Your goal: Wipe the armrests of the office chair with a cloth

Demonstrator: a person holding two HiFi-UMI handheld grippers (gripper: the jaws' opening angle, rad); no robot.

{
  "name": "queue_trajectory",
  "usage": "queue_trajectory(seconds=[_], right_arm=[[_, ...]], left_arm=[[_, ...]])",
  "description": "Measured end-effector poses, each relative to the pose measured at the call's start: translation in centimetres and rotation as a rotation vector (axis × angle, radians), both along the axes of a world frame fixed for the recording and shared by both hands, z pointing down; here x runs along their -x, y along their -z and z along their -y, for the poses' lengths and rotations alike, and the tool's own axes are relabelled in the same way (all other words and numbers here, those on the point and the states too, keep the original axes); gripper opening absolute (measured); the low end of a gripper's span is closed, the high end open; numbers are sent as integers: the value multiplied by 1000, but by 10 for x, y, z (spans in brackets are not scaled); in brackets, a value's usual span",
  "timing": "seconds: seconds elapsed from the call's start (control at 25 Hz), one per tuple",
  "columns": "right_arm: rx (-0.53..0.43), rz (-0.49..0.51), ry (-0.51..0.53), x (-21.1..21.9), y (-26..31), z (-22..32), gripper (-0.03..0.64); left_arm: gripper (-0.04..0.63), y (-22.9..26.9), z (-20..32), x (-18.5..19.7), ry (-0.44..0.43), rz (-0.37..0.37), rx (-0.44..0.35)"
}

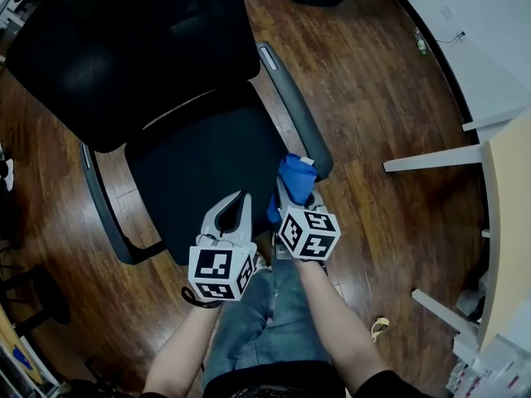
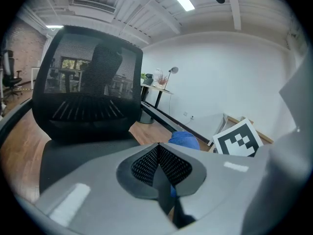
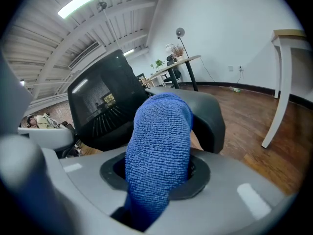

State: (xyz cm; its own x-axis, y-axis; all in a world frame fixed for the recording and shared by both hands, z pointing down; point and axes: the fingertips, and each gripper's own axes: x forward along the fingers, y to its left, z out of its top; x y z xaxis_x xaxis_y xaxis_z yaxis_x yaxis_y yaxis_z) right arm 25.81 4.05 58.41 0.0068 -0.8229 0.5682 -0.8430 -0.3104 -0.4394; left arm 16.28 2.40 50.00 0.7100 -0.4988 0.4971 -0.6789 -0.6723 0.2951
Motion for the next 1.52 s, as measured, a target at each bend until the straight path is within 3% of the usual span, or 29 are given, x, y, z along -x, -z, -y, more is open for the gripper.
queue_trajectory(seconds=[0.56,0.76,0.96,1.2,1.52], right_arm=[[31,114,-37,0,-72,-32,137],[52,205,-71,0,-102,-46,137],[59,198,-53,4,-108,-52,137],[33,140,-2,11,-71,-52,137],[-89,-33,196,34,61,-38,137]], left_arm=[[5,-40,-13,-14,-3,0,-25],[5,-59,-27,-14,-6,6,-23],[5,-62,-37,-9,-13,16,-28],[5,-45,-38,10,21,25,-25],[5,32,-44,20,74,-26,-52]])
